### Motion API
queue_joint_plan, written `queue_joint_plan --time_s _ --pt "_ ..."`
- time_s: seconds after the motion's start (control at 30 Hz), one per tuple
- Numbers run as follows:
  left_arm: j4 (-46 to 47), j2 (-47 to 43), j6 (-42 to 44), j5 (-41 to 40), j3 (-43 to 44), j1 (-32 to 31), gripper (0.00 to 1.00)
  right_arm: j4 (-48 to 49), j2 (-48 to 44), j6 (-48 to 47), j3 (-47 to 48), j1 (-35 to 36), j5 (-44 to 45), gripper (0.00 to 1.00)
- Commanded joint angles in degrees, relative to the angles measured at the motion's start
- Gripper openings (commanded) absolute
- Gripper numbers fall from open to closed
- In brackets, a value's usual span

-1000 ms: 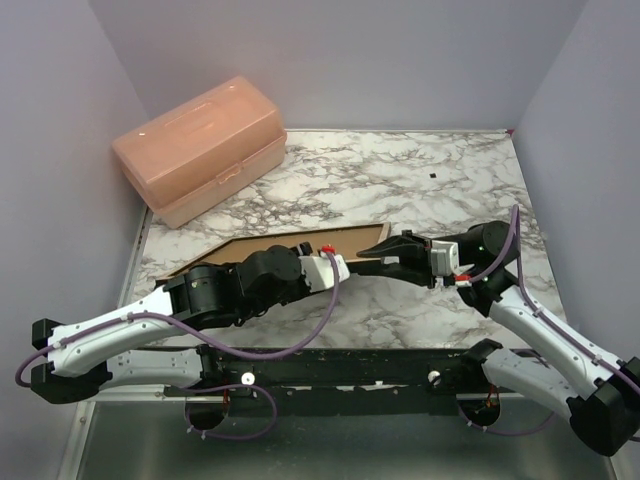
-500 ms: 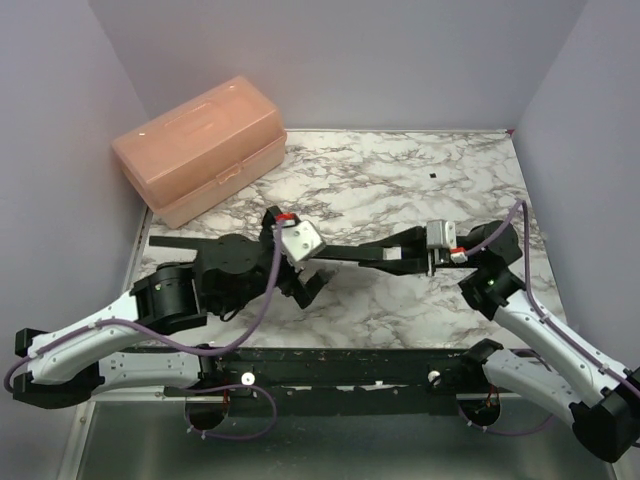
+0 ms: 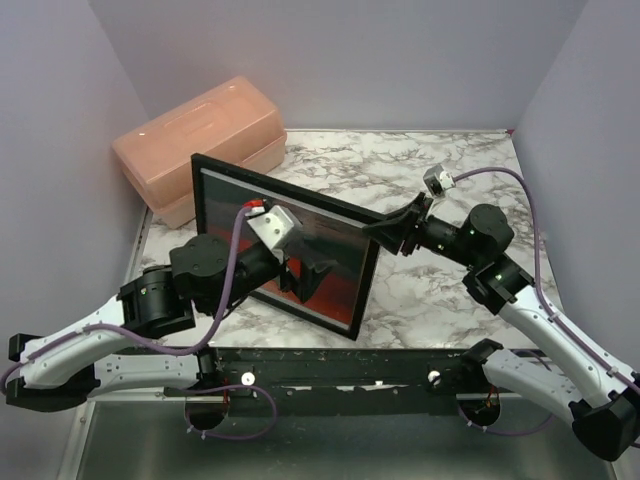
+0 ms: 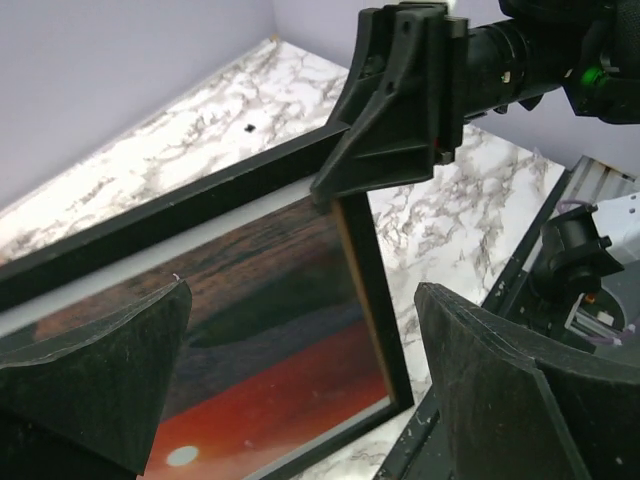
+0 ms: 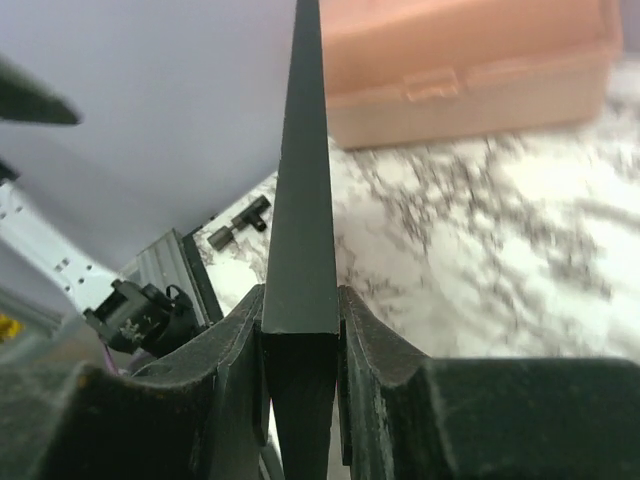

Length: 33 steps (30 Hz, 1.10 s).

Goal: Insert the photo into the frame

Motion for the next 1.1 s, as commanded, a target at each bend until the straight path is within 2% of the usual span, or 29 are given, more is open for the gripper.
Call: queue_joint_plan --time_s 0.0,0.2,0.37,0.47,0.6,0.9,1.07 --pt "0.73 2.14 -6.05 -0.56 -2.39 0.17 0.99 -7.96 -2.41 8.44 -3.28 0.31 17.47 0.0" --pt "3.33 3.7 -14.05 5.96 -6.52 3.7 0.98 -13.39 -9.62 14.38 -9.96 -1.6 32.71 0.01" --pt "5.23 8.84 -22.53 16.15 -7.8 7.22 0.99 -16.88 -8.65 15.92 -12.39 -3.35 34.61 0.01" --pt "6.39 12.54 -26.67 18.49 -8.38 8.27 0.98 -17.31 -4.75 16.91 -13.0 -6.43 29.61 0.01" --pt "8.01 16.16 -31.88 24.78 -10.04 11.9 0.99 -17.12 1.16 18.16 -14.19 -15.31 18.51 0.01" --pt "13.25 17.05 -42.04 33.56 -20.76 22.88 0.99 -11.6 9.99 20.3 -20.92 -32.52 3.17 0.0" --pt "10.08 16.23 -43.65 32.42 -25.62 28.18 0.99 -12.03 11.13 19.2 -23.59 -34.8 6.73 0.0"
